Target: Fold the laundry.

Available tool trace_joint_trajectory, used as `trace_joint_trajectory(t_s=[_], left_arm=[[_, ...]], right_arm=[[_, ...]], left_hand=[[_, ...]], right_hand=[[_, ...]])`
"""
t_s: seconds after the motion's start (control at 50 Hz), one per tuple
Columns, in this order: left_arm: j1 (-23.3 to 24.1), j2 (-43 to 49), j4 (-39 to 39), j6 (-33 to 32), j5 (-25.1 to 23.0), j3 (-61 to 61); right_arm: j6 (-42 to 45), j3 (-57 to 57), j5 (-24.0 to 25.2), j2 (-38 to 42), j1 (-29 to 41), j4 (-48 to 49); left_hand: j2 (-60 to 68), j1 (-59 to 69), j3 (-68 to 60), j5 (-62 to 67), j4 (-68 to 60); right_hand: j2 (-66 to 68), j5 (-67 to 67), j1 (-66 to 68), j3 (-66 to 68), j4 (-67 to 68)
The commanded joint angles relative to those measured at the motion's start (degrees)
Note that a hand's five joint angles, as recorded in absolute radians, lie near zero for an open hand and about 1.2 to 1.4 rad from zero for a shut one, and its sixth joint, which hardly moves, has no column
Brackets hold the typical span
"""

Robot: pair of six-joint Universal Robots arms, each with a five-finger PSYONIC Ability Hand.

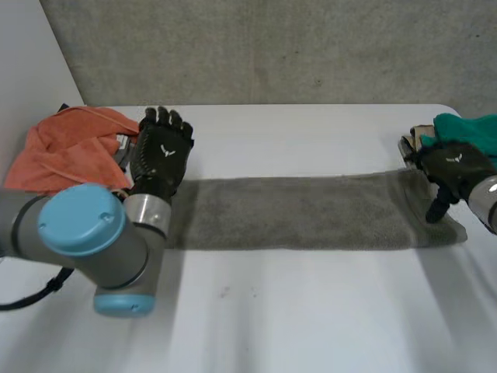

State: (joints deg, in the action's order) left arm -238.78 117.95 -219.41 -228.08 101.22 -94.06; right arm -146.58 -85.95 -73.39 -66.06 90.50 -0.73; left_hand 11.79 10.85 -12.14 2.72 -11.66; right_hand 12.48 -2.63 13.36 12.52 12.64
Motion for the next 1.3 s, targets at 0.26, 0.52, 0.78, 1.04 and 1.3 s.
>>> trace_joint_trajectory(t_s=[0.26, 0.52, 0.78, 1.04, 1.3], left_arm=[[0.9, -7.6, 4.4, 12.0, -0.4, -9.3], [0.9, -10.6, 5.7, 12.3, -0.1, -9.7], [0.4, -12.7, 8.0, 12.6, -0.1, -10.9], [0.4, -15.8, 8.1, 12.6, 0.1, -11.9], [0.2, -15.2, 8.0, 12.4, -0.4, -10.7]], right_arm=[[4.8, -4.8, 3.7, 9.4, -6.3, 9.9], [19.5, -7.8, -6.0, 1.4, -14.3, 15.7], [19.8, -6.5, -5.3, -2.3, 1.9, 19.8], [19.1, 3.5, 0.9, 10.7, 37.6, 32.0], [20.2, 7.9, 4.0, 20.1, 44.2, 27.9]], left_hand=[[-1.7, -0.8, 2.1, -2.7, 1.6], [-1.7, -0.8, 2.1, -2.7, 1.6], [-1.7, -0.8, 2.1, -2.7, 1.6], [-1.8, -0.8, 2.1, -2.7, 1.7], [-1.8, -0.8, 2.1, -2.7, 1.7]], right_hand=[[27.4, -27.3, 26.5, 27.4, 27.3], [67.5, -67.4, 66.6, 67.5, 67.4], [67.5, -67.4, 66.6, 67.5, 67.4], [67.5, -67.4, 66.6, 67.5, 67.4], [43.6, -43.5, 42.8, 43.6, 43.5]])
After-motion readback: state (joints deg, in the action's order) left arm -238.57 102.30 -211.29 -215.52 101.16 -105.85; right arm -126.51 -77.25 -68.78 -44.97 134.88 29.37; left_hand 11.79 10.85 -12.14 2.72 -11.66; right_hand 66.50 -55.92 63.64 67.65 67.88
